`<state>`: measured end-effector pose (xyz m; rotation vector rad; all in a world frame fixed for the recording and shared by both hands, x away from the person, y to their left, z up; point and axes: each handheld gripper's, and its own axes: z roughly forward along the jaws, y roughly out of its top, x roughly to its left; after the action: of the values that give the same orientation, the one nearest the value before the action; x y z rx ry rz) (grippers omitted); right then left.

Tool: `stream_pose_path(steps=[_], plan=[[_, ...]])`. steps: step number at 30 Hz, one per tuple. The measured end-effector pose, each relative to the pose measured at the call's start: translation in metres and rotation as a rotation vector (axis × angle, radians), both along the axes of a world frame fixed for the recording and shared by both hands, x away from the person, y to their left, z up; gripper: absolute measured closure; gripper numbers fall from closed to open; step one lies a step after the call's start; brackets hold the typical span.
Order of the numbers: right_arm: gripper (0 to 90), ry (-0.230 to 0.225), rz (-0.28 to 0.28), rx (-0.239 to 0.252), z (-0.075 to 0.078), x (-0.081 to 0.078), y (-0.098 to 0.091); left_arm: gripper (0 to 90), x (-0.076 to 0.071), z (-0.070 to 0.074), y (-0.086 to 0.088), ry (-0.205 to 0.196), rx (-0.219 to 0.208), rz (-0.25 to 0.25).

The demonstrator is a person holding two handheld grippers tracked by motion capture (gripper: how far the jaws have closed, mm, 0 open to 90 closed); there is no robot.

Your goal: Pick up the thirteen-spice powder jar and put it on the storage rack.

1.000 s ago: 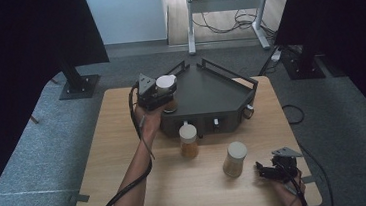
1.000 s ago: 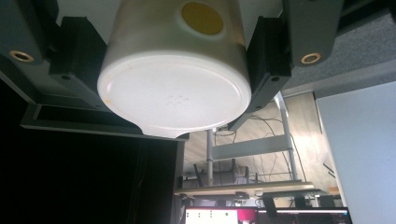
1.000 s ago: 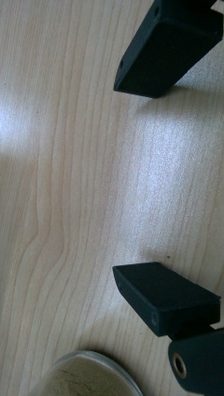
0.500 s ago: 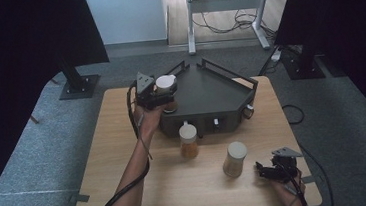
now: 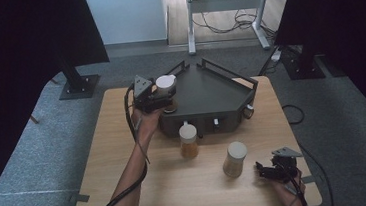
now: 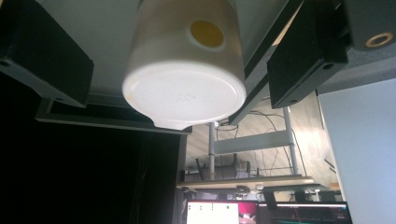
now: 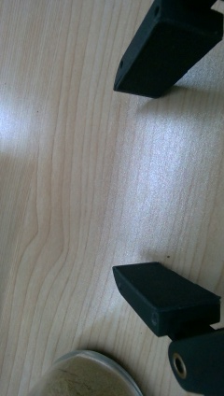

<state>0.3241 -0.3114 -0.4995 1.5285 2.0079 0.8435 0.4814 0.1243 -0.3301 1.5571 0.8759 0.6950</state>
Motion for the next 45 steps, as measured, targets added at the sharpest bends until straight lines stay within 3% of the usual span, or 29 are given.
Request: stream_pose_path(steps=[45], plan=[[9.8, 0.000, -0.001, 0.001, 0.000, 0.000, 0.000, 5.6, -0.048, -0.005, 0.030, -0.007, 0.042, -0.035]])
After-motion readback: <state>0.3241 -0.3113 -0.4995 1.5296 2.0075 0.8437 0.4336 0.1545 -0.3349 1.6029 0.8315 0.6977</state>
